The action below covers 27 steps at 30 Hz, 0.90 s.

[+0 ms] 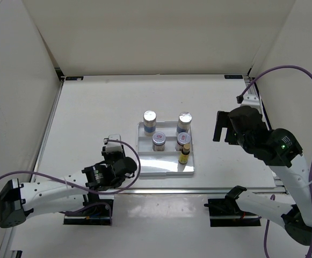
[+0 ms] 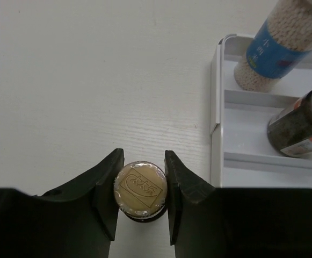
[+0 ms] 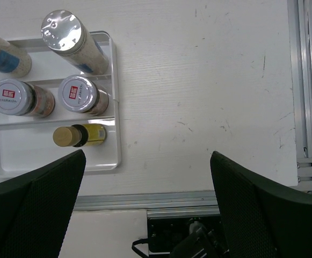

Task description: Organize the condiment bottles

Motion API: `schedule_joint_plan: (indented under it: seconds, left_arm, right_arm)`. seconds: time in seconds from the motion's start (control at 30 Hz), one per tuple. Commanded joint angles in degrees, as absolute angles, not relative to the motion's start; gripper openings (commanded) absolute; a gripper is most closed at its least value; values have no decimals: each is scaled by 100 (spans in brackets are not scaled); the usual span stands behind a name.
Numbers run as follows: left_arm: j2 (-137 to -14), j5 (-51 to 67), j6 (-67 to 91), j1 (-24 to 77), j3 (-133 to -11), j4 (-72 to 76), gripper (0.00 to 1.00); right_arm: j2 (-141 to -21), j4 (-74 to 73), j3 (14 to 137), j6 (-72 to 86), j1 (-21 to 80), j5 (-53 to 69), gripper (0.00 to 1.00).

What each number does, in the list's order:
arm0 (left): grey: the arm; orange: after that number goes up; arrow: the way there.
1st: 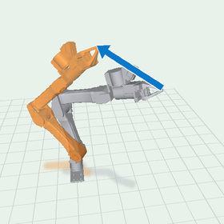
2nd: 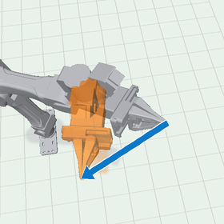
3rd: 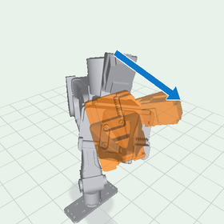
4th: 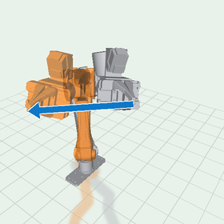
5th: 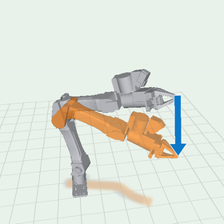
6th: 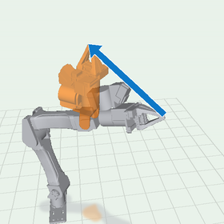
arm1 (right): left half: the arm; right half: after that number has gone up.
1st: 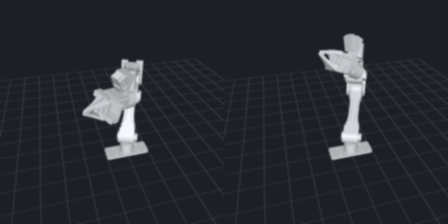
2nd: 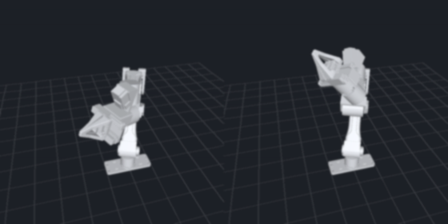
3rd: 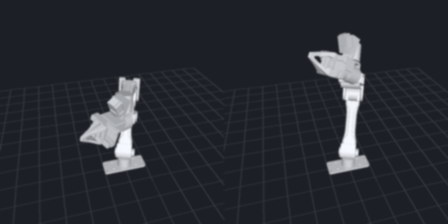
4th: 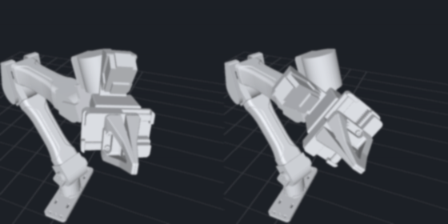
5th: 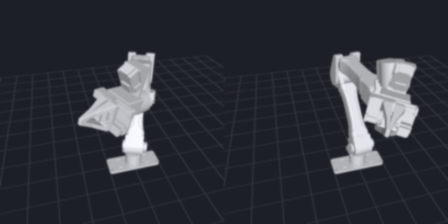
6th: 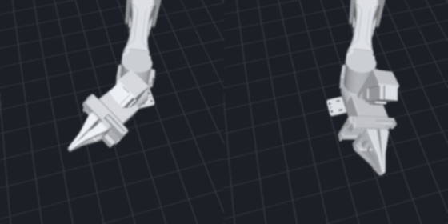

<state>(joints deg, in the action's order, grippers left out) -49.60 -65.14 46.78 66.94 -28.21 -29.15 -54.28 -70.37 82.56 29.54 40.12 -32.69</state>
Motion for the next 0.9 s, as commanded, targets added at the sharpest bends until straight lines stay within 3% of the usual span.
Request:
schedule_joint_plan:
  seconds: [0.0, 0.03, 0.4, 0.63, 0.87]
  left_arm:
    - [-4913, -6794, 4037, 6776, -3550, -2769, 16]
    - [-4913, -6872, 3921, 6776, -3690, -2769, 11]
    - [-5826, -6742, 3156, 7505, -5079, -2558, 11]
    - [-6073, -5635, 1839, 7585, -3921, 551, 11]
    - [-6793, -5055, 1362, 7523, -3858, 1475, 11]
  right_arm:
    - [-5414, -6917, 8227, 2900, 3990, -3243, 100]
    - [-5414, -6917, 8227, 2900, 3990, -3243, 100]
    - [-5414, -6917, 8121, 2900, 3990, -3295, 100]
    - [-5414, -6969, 8121, 2900, 3990, -3296, 100]
    - [-5291, -7022, 8068, 2900, 3990, -3401, 100]
